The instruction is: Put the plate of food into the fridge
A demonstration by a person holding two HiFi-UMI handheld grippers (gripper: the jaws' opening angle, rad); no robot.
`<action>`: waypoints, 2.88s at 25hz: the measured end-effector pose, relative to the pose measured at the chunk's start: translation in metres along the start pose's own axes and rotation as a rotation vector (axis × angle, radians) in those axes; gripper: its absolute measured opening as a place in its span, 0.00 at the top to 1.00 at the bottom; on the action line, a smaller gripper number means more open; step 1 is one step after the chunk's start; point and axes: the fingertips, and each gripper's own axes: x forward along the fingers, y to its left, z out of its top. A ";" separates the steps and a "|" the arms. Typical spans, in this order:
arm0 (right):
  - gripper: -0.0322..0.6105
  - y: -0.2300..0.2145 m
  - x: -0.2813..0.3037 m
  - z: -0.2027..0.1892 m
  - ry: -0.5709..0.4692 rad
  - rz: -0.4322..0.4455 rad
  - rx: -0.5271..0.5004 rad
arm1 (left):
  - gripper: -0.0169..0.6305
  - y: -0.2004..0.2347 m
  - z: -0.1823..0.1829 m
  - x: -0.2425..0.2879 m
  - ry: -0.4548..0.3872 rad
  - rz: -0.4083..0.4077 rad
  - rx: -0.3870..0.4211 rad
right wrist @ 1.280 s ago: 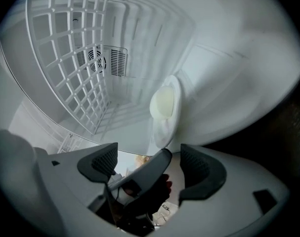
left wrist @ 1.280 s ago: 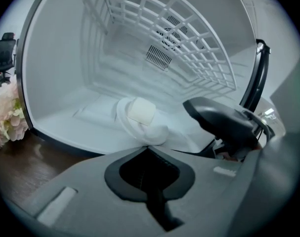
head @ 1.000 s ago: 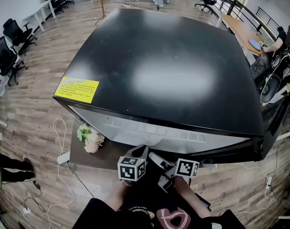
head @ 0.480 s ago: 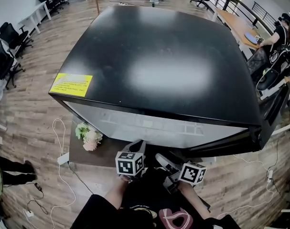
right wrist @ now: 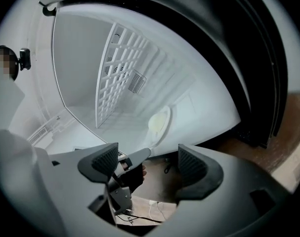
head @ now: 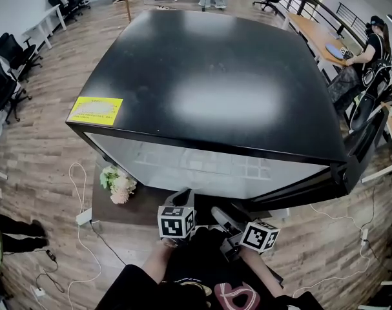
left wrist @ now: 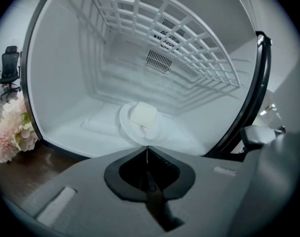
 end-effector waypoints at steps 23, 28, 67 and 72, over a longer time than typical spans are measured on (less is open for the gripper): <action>0.56 0.021 -0.022 -0.010 -0.068 -0.096 -0.233 | 0.96 -0.051 0.017 -0.095 -0.244 -0.116 0.139; 0.62 0.029 -0.026 -0.022 -0.060 -0.091 -0.308 | 0.96 -0.056 0.004 -0.105 -0.239 -0.118 0.144; 0.94 0.032 -0.046 -0.035 -0.086 -0.191 -0.508 | 0.96 -0.073 -0.017 -0.121 -0.278 -0.141 0.157; 0.94 0.030 -0.046 -0.034 -0.085 -0.197 -0.521 | 0.96 -0.073 -0.017 -0.120 -0.277 -0.137 0.155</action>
